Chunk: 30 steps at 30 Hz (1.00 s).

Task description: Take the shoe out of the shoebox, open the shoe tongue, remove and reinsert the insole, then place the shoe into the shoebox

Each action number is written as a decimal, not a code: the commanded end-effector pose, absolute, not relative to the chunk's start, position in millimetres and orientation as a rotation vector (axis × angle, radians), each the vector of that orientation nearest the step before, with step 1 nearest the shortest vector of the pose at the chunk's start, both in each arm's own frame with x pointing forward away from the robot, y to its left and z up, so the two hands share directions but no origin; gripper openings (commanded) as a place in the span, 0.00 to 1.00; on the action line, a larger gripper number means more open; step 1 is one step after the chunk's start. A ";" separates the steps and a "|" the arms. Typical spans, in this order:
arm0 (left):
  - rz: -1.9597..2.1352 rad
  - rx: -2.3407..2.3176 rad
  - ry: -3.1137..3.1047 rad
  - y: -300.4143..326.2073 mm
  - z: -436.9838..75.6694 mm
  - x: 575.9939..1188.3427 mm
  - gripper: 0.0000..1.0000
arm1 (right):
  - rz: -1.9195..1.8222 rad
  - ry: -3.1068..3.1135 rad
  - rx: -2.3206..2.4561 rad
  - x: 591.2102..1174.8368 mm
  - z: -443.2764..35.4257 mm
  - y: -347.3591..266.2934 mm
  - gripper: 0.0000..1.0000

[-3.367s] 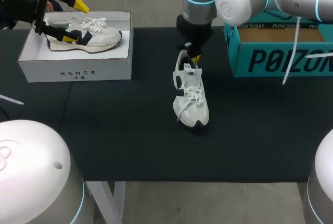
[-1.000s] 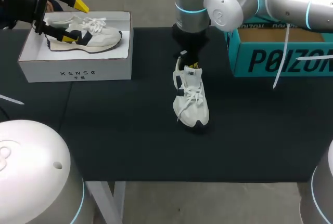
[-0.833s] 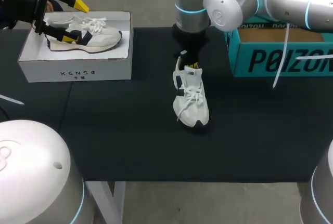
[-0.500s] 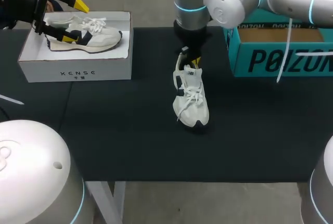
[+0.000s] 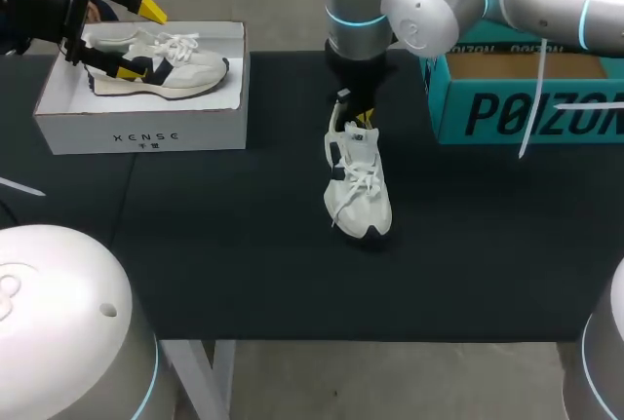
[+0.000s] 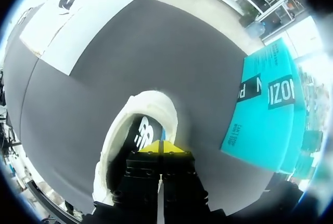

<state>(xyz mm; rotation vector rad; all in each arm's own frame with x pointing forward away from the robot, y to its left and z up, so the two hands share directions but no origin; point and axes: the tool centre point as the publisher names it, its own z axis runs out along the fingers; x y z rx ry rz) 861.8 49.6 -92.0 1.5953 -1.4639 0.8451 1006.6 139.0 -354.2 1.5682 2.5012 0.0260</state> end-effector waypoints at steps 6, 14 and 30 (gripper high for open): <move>0.842 1.596 -1.465 49.4 -91.8 862.3 1.00 | 0.061 2.425 1.637 1006.4 -361.3 146.9 0.00; 0.842 1.596 -1.465 49.4 -91.8 862.3 1.00 | 0.064 2.387 1.684 1006.9 -362.4 145.4 0.00; 0.842 1.596 -1.465 49.4 -91.8 862.3 1.00 | 0.074 2.364 1.720 1007.2 -365.7 142.0 0.00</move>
